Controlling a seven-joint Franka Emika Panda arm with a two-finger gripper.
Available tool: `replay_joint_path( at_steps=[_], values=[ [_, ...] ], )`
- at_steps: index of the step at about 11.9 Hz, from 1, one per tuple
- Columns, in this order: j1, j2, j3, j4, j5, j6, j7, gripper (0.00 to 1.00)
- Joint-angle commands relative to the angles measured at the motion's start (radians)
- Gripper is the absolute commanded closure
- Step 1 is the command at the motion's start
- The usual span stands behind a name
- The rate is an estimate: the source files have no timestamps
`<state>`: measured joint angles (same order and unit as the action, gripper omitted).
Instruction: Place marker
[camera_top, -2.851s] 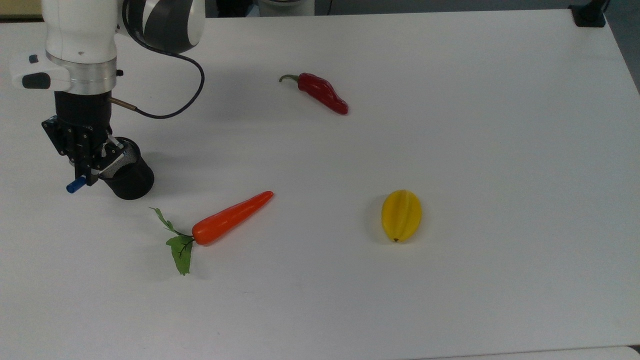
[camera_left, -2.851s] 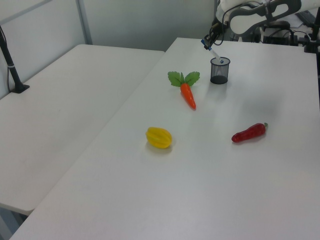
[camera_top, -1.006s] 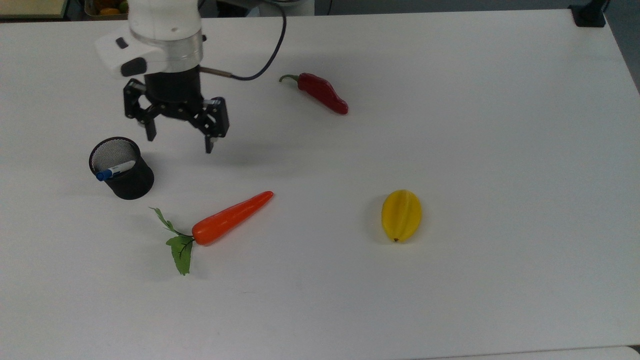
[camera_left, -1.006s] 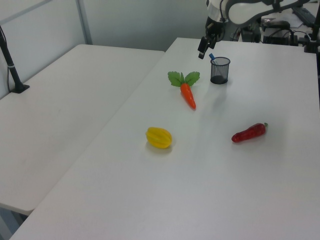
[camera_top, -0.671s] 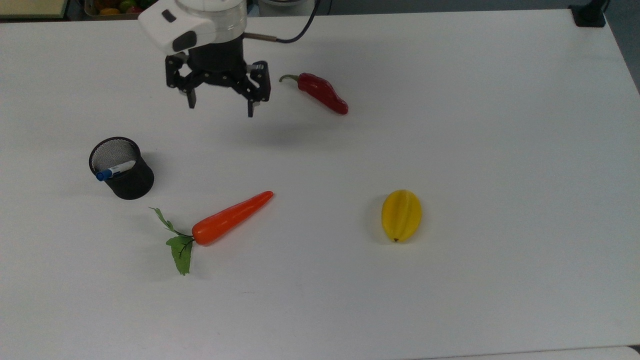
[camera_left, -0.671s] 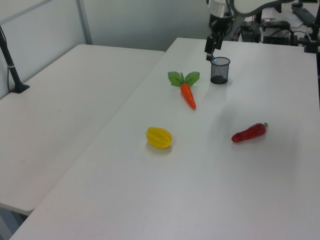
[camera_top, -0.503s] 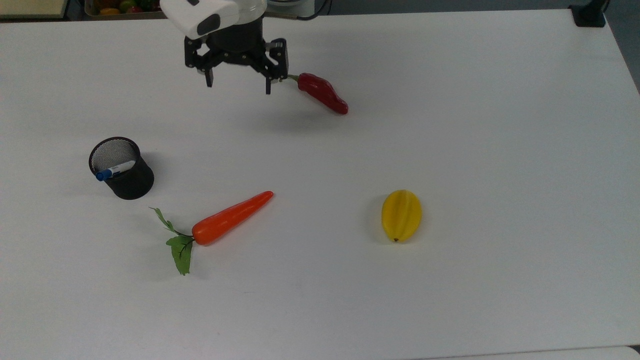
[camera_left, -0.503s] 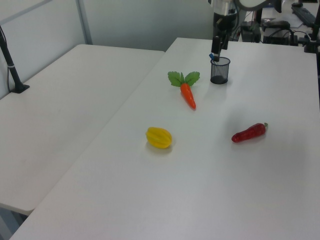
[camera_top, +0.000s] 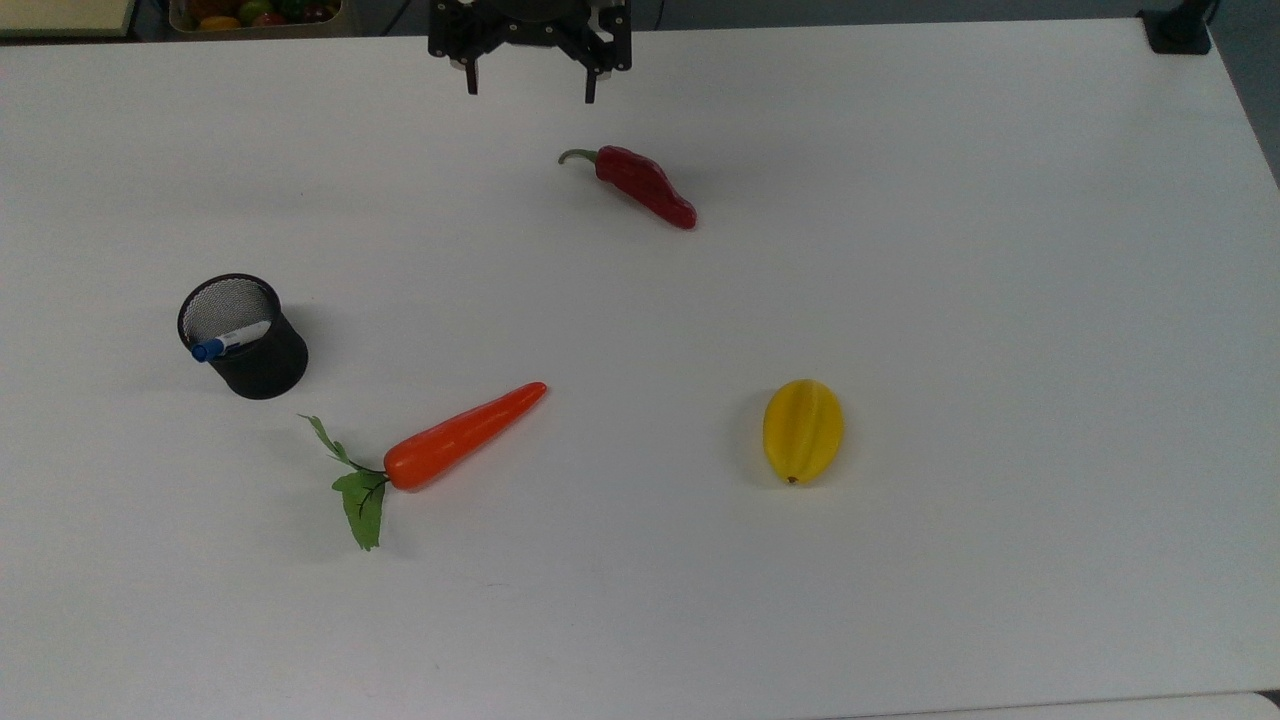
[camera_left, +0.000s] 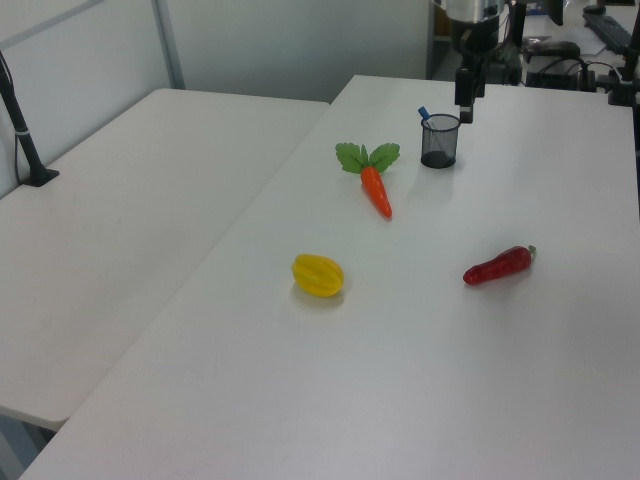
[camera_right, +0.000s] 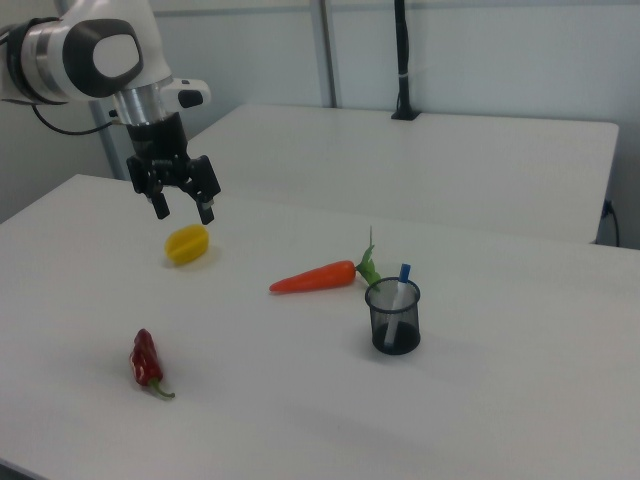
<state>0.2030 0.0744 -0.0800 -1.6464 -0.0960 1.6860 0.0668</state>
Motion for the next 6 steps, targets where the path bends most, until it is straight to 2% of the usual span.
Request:
replay_joint_path(
  at_steps=[1,2,6],
  values=[
    [-0.048,-0.074,-0.006,-0.059,0.015,-0.005,-0.106,0.0],
    [-0.05,-0.077,-0.015,-0.053,0.034,-0.005,-0.108,0.0],
    [-0.05,-0.071,-0.017,-0.036,0.036,-0.015,-0.102,0.0]
  ],
)
